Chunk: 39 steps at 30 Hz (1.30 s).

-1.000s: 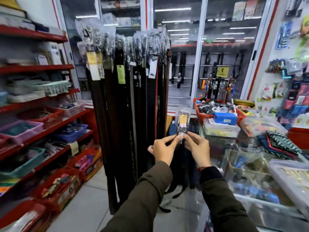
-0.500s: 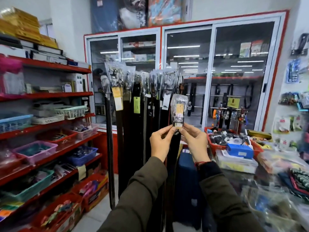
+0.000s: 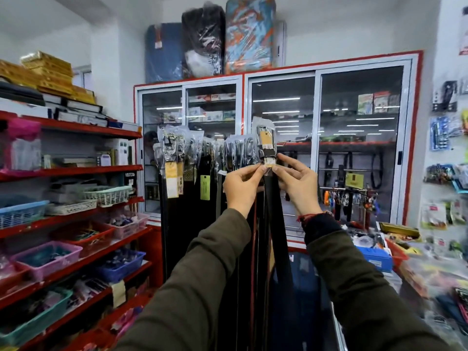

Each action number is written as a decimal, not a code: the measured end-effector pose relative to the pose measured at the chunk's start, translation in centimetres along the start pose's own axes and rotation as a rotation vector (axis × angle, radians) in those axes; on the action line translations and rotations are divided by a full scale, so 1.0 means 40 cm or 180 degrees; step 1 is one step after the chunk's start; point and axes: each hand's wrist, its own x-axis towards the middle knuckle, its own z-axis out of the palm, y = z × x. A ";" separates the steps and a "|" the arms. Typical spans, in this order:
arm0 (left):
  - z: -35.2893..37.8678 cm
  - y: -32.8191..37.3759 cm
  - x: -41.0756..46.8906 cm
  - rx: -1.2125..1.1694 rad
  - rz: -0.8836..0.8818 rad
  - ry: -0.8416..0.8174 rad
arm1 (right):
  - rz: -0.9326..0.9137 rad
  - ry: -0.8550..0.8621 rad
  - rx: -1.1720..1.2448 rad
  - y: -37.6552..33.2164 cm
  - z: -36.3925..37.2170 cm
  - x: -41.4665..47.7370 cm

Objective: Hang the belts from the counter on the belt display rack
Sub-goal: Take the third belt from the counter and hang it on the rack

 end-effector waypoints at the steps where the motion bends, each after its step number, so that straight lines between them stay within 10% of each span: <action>1: 0.005 0.005 0.004 -0.0035 -0.0020 -0.0007 | -0.0002 -0.0002 0.0054 -0.004 0.000 0.005; 39: 0.017 -0.003 0.021 -0.0073 -0.0392 0.0144 | 0.0055 0.0169 -0.0620 0.033 -0.005 0.052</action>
